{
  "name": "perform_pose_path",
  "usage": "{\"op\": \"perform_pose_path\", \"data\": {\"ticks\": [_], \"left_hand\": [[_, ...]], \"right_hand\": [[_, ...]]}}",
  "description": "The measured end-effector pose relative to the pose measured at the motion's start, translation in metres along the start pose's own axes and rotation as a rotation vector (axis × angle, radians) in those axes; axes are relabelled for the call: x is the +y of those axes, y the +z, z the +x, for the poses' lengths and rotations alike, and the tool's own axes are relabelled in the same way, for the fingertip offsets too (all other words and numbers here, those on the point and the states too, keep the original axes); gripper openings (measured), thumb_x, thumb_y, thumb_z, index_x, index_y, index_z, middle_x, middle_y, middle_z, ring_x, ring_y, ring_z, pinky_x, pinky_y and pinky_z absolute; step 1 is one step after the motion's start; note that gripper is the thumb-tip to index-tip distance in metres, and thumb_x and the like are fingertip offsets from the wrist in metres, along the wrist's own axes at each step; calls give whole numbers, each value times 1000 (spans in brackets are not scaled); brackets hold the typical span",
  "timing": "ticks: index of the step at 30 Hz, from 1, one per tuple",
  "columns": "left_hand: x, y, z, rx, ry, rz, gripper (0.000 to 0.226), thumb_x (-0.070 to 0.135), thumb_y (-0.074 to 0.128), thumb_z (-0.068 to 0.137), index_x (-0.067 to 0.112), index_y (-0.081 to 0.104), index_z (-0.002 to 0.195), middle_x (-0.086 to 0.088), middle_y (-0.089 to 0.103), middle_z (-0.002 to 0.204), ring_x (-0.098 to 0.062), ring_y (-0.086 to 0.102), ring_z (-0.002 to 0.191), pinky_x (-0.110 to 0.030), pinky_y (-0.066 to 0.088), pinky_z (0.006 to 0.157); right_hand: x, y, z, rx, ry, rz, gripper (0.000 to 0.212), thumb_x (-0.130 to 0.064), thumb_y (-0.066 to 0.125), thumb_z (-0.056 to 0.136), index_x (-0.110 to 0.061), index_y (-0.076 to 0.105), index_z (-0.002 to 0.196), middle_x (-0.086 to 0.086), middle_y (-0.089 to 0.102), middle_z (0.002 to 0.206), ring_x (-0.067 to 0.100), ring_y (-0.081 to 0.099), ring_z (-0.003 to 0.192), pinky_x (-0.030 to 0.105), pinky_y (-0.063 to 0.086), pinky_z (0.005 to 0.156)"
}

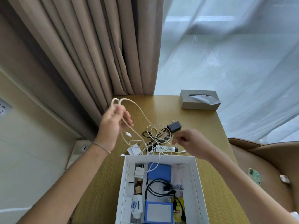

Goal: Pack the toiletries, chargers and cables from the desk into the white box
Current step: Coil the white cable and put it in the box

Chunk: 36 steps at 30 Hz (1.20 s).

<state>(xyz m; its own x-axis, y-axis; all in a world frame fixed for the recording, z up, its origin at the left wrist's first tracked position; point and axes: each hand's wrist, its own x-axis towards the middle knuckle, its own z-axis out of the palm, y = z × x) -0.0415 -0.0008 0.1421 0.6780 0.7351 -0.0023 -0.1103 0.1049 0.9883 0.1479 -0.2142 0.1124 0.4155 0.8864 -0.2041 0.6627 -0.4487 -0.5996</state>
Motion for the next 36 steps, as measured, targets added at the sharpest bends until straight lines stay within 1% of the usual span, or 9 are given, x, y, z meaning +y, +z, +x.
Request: {"op": "perform_pose_path", "data": {"ticks": [2,7,12,16,19,21,25,31,36], "left_hand": [[-5,23,-12,-102,55,228,28,29,44,104,17,64,90,-7,70,85,-29,69,83,-45,59,82],[-22,58,-36,-402,-46,514,28,18,40,106,0,58,95,-14,70,93,-26,71,94,-45,59,86],[-37,68,-59,-496,-293,230,30,27,37,108,1,51,106,-16,64,77,-27,59,45,-26,42,37],[-51,73,-66,-489,-394,58,36,47,38,104,19,61,105,-8,50,59,-13,32,36,-20,24,33],[-67,71,-69,-551,-502,44,46,53,45,99,9,51,112,-3,40,56,-10,25,37,-17,22,34],[-80,66,-74,-605,-556,72,37,45,56,97,13,49,113,-1,39,60,-9,27,41,-18,25,35],[-111,57,-90,-625,-600,299,42,21,67,94,27,47,131,4,53,63,-8,46,50,-21,42,47],[-153,58,-117,-535,-410,843,49,24,60,93,34,41,138,0,62,100,-12,58,74,-27,52,63],[-174,61,-135,-578,-351,1006,67,41,46,101,26,15,158,-3,33,158,-21,36,141,-34,35,111]], "right_hand": [[-23,9,-9,-154,-91,-45,26,-16,51,103,-25,76,103,-16,71,96,-5,63,74,13,50,67],[-51,12,-28,-128,-238,89,19,-15,58,100,-19,76,102,-8,71,72,0,66,64,15,52,65],[-39,15,-33,240,-169,254,5,-24,74,90,-21,74,85,-13,67,91,3,62,82,19,50,75],[-26,33,-38,279,-88,352,16,-31,72,91,-15,72,92,-11,68,111,7,64,106,30,52,94],[-17,50,-45,208,14,586,22,-25,71,93,-7,59,93,9,75,87,29,71,80,50,60,78],[-6,65,-50,188,102,705,21,-21,69,95,-8,52,93,11,72,71,27,66,58,44,58,59],[14,98,-52,134,281,572,10,-24,70,95,-19,61,99,7,70,65,14,60,48,28,51,47],[38,140,-42,80,520,555,14,-18,62,100,-9,72,94,6,68,67,13,63,51,28,58,54],[50,163,-33,54,660,652,20,-6,49,103,-1,69,101,12,62,73,21,59,59,39,56,66]]}}
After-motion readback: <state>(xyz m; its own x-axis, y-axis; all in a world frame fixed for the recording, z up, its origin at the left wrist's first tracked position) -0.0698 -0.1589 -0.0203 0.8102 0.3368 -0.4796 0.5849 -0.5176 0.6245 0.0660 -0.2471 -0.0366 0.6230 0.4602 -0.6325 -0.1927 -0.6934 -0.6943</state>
